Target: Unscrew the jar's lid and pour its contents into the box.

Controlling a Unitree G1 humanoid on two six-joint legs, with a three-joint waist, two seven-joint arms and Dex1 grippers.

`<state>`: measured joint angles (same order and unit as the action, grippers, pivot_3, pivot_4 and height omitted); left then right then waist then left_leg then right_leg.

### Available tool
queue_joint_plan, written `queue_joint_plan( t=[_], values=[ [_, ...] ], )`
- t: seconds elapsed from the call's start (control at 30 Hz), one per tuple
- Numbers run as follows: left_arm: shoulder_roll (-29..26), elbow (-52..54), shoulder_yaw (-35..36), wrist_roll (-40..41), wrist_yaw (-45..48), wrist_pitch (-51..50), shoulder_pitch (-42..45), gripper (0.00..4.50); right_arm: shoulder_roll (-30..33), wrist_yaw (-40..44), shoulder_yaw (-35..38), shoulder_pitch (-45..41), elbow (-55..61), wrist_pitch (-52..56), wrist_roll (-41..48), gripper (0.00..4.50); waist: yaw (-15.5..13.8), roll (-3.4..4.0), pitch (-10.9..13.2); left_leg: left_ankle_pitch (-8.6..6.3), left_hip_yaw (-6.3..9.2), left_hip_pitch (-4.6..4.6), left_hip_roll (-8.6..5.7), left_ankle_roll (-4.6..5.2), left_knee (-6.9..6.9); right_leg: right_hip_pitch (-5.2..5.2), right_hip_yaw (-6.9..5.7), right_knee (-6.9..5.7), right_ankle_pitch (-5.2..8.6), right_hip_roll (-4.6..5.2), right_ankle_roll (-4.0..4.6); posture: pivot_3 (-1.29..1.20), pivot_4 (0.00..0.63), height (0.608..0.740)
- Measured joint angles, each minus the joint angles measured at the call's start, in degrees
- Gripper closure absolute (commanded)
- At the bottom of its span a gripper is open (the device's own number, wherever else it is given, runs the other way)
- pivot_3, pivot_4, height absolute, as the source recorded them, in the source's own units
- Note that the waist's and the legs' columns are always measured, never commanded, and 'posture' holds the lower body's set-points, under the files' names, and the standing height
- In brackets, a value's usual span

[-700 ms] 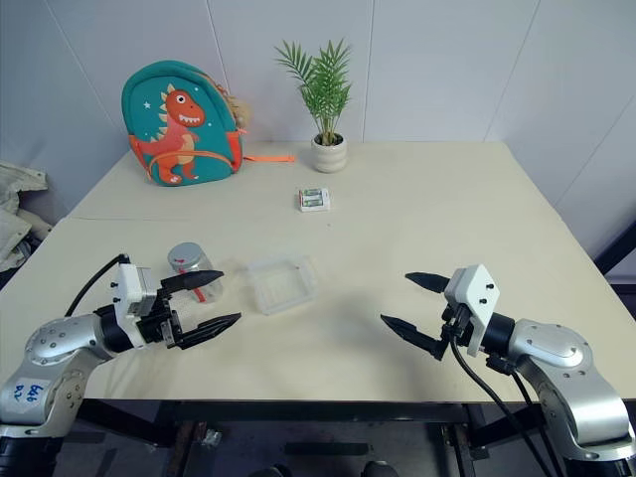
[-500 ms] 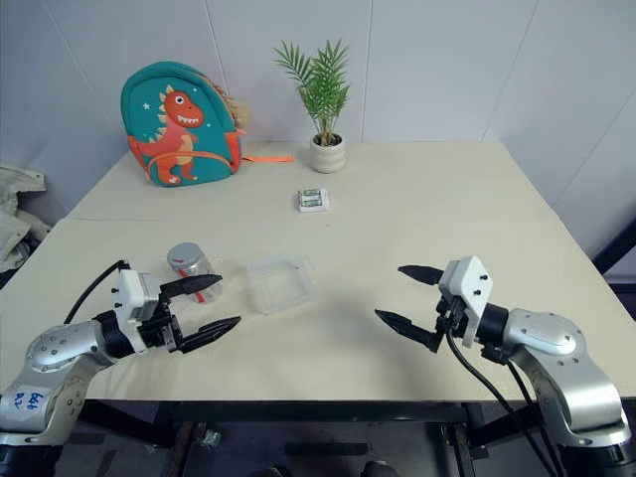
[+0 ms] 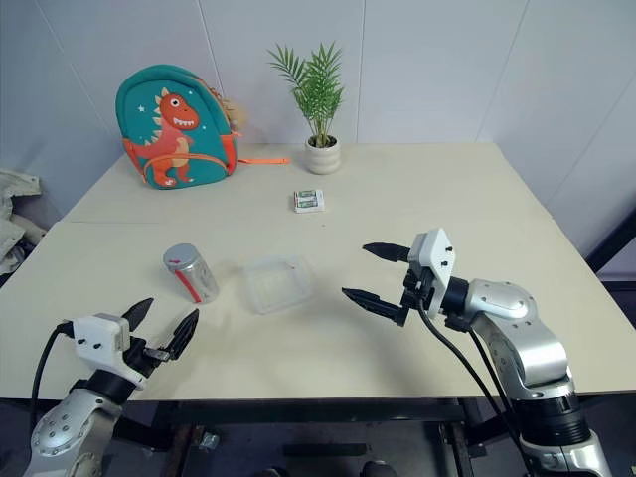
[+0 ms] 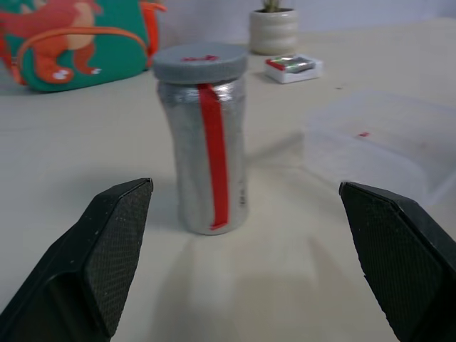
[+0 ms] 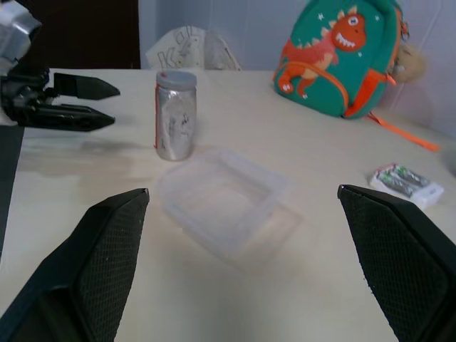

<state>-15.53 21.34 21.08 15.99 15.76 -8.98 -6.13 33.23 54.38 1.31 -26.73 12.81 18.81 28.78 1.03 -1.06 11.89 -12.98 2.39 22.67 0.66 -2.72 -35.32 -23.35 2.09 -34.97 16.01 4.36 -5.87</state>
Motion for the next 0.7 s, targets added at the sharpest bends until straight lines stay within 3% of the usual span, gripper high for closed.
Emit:
queue_joint_plan(
  t=[0.27, 0.37, 0.7],
  values=[
    [0.7, -9.8, -2.5, -3.7, -4.6, 0.9, 10.5, 0.03, -1.5, -1.3, -1.0, -2.5, -0.1, 1.3, 0.0, 0.00, 0.0, -0.06, 0.0, -0.01, -0.04, 0.01, 0.04, -0.02, 0.02, -0.03, 0.02, -0.01, -0.12, -0.07, -0.19, 0.00, 0.150, 0.740],
    [0.3, -13.5, -2.5, -4.5, -5.3, 1.3, 13.3, 0.03, -2.3, -1.7, -1.0, -2.5, 0.0, 1.4, 0.0, 0.00, 0.1, -0.06, 0.0, -0.02, -0.04, 0.02, 0.05, -0.03, 0.06, -0.06, 0.02, 0.00, -0.49, -0.08, -0.87, 0.00, 0.150, 0.740],
    [-0.1, -22.9, -4.3, -6.3, -6.2, 4.0, 19.6, 0.03, -3.2, -4.4, -1.0, -1.3, 1.8, 1.4, 0.0, 0.00, 0.4, -0.06, 0.0, -0.04, -0.04, 0.06, 0.05, -0.05, 0.09, -0.11, 0.01, 0.01, -0.50, -0.09, -0.89, 0.00, 0.150, 0.740]
  ],
)
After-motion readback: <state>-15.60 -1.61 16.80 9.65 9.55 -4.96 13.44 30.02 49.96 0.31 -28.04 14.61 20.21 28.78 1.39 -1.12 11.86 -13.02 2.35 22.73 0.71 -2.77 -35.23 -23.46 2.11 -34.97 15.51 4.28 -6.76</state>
